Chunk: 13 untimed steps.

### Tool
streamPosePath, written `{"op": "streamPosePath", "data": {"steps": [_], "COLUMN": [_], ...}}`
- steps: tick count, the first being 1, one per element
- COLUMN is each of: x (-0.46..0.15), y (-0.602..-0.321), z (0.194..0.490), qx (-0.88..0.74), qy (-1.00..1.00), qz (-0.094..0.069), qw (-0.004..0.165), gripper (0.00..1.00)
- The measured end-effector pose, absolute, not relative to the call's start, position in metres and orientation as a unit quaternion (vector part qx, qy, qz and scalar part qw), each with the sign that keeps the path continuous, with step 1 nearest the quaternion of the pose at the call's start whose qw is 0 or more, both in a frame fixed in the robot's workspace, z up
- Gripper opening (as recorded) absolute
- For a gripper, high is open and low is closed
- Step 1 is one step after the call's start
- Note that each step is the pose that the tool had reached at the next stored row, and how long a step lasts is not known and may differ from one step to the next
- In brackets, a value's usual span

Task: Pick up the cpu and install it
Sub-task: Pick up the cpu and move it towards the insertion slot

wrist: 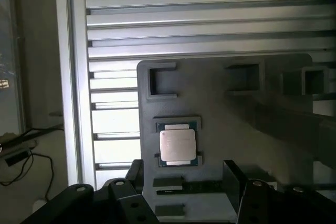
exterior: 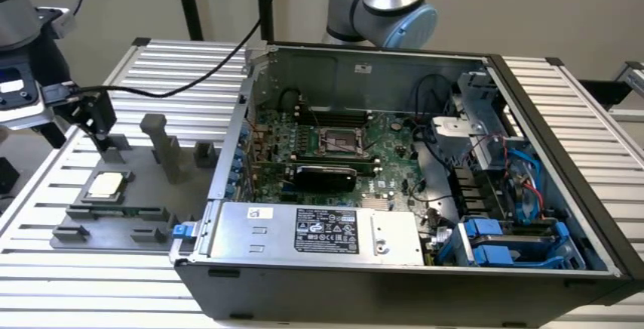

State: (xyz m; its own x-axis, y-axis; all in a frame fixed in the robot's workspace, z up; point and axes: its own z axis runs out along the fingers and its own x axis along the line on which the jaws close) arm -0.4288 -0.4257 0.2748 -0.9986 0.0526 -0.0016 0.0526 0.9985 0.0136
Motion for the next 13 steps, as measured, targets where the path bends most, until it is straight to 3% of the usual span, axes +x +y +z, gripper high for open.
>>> {"op": "streamPosePath", "data": {"steps": [13], "x": [-0.425], "y": [-0.428], "z": [0.251], "qx": [0.023], "qy": [1.0], "qz": [0.007], "qw": [0.001], "gripper": [0.71]}}
